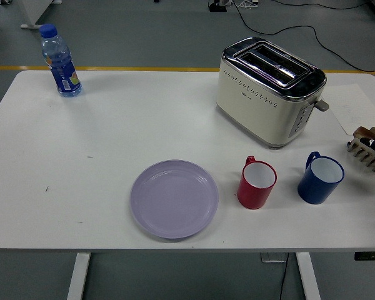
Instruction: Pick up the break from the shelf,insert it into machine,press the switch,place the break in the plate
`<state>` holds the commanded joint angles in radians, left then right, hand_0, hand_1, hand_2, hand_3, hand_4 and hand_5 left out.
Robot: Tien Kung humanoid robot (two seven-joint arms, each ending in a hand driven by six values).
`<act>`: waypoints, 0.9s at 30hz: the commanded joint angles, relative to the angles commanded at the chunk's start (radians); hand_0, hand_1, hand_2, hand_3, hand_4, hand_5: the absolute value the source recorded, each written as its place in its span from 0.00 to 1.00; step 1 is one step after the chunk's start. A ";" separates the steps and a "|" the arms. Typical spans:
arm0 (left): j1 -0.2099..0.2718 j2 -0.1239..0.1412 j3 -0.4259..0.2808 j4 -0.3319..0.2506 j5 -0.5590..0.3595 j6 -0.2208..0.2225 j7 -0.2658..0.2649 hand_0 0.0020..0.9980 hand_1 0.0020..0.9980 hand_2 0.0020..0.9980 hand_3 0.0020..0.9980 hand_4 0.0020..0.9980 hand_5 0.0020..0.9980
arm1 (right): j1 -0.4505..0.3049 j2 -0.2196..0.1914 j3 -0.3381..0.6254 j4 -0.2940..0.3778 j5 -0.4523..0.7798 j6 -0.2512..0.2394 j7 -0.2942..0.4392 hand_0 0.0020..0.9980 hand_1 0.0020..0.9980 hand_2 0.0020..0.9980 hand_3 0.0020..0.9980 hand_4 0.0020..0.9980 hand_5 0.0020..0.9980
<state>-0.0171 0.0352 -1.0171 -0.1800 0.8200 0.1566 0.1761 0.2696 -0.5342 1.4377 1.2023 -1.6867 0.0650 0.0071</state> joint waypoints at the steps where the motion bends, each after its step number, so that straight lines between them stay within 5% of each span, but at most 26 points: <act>1: 0.000 0.000 0.000 0.000 0.000 0.000 0.000 0.70 0.74 0.74 0.60 0.37 0.86 | 0.004 -0.001 -0.005 -0.004 -0.009 0.006 -0.009 0.94 0.90 0.95 0.97 0.93 0.28; 27: -0.010 0.006 0.006 0.000 0.004 0.001 -0.002 0.70 0.73 0.73 0.59 0.37 0.86 | 0.088 0.002 -0.106 -0.093 -0.165 -0.015 -0.116 0.81 0.80 0.85 0.86 0.82 0.23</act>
<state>-0.0270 0.0414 -1.0113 -0.1800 0.8242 0.1579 0.1739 0.3578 -0.5321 1.3315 1.1089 -1.8521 0.0500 -0.1085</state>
